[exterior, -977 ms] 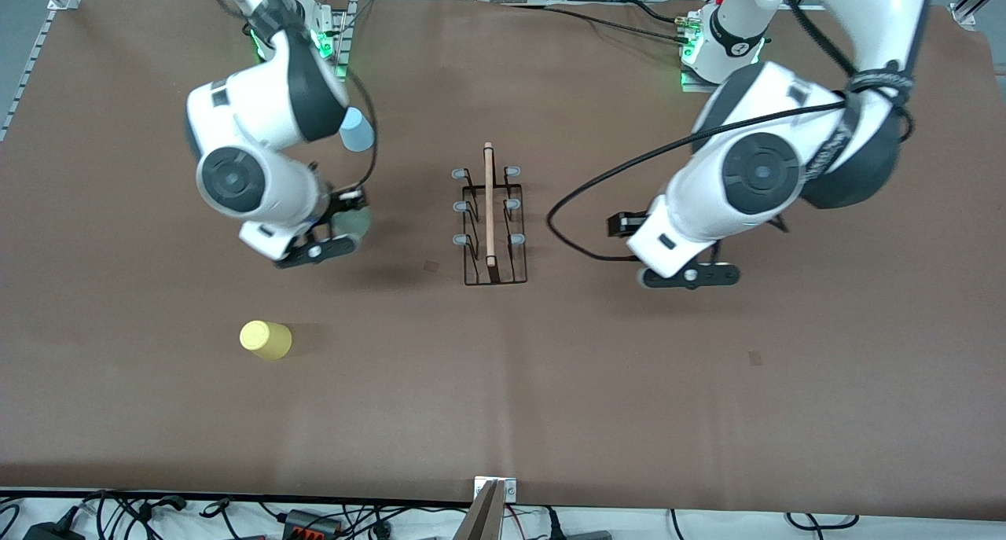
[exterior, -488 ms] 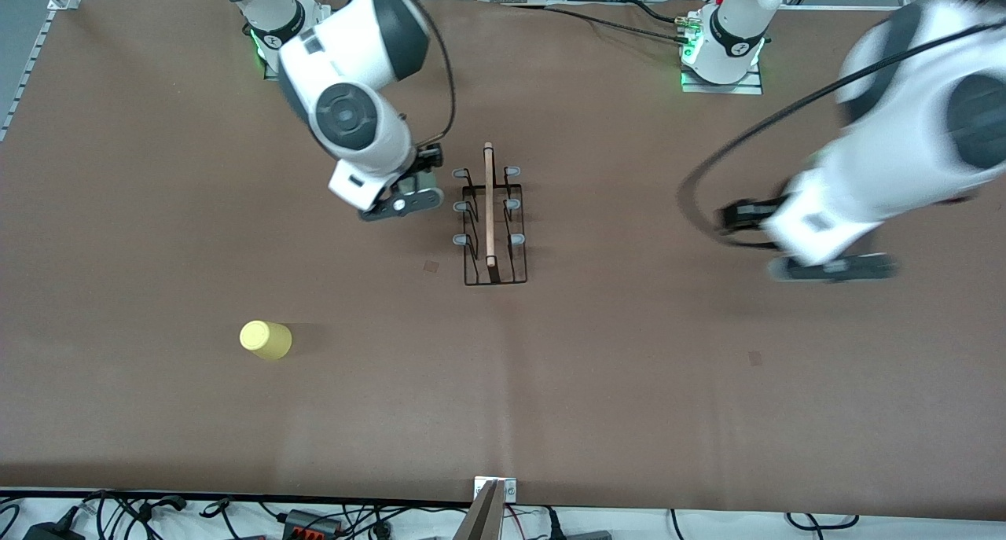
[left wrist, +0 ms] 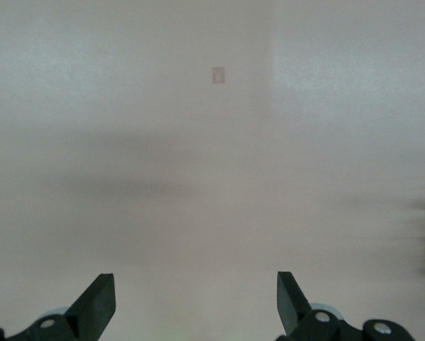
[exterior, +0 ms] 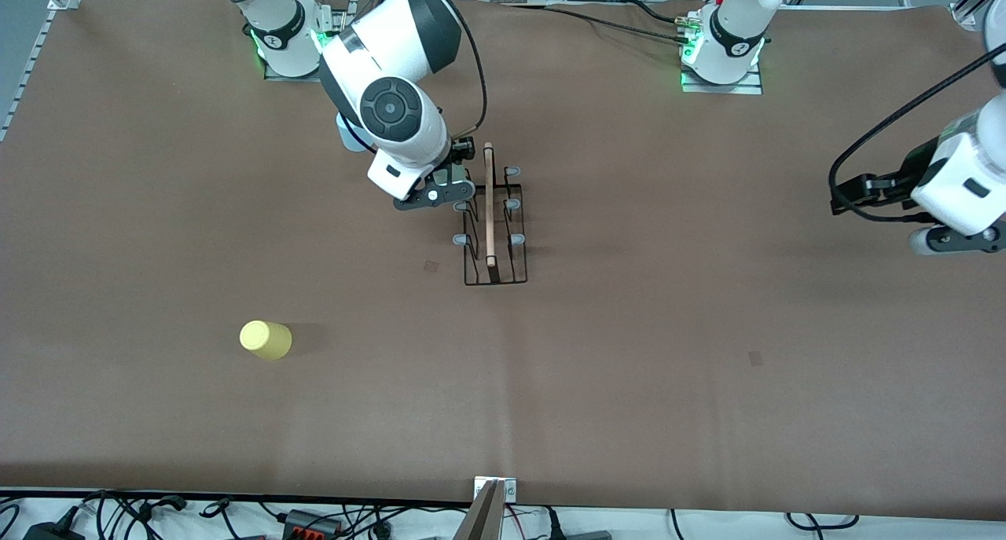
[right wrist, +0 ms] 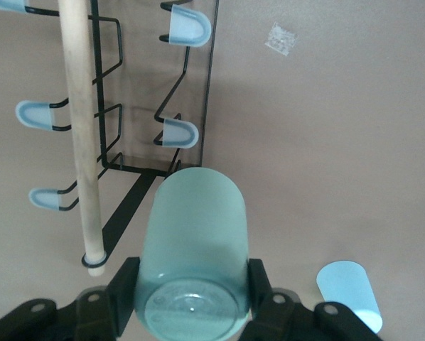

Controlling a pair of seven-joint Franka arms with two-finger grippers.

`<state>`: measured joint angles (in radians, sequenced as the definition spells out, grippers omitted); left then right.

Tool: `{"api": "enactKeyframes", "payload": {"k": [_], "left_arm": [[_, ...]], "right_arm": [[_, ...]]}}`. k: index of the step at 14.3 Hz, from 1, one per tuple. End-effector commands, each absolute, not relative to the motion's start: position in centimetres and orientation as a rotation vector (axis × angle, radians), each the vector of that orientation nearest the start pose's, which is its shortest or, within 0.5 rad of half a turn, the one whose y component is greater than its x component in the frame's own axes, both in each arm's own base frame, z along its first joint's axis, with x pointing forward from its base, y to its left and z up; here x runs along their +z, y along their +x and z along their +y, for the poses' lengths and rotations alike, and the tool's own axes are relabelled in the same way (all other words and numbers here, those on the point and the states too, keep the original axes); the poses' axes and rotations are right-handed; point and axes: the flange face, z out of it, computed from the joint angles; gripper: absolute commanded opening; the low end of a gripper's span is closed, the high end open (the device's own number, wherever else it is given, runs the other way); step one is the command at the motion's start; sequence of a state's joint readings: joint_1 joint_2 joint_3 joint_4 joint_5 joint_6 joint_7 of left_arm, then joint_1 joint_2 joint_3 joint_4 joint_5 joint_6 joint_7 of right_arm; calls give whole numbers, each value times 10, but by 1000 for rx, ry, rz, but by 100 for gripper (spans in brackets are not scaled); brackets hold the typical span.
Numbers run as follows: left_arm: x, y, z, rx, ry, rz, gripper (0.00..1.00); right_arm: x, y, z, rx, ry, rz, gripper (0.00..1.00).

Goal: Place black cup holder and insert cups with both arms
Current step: 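Lower the teal cup onto a rack peg and open the right gripper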

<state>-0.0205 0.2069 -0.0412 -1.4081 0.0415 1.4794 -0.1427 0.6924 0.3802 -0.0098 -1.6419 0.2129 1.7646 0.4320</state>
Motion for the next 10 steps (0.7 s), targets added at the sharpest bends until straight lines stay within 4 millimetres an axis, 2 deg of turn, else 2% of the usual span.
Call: {"api": "enactKeyframes", "payload": {"k": [1,4,7,10], "left_arm": [[571,566,-27,128,-3088,-131,100],[574,563,-26,132,-3083,-178,100],[574,563,-28,132,-3084,-222,100],[579,560,-30,122,-3092,-228,100]], "right_arm": [[371,481,427,505,-3053,-255,13],[368,482,432,505,-3053,-235,13],[367,469,446,504,-3063,-279,13],[352,472,447,515,-3073,-276,13]]}}
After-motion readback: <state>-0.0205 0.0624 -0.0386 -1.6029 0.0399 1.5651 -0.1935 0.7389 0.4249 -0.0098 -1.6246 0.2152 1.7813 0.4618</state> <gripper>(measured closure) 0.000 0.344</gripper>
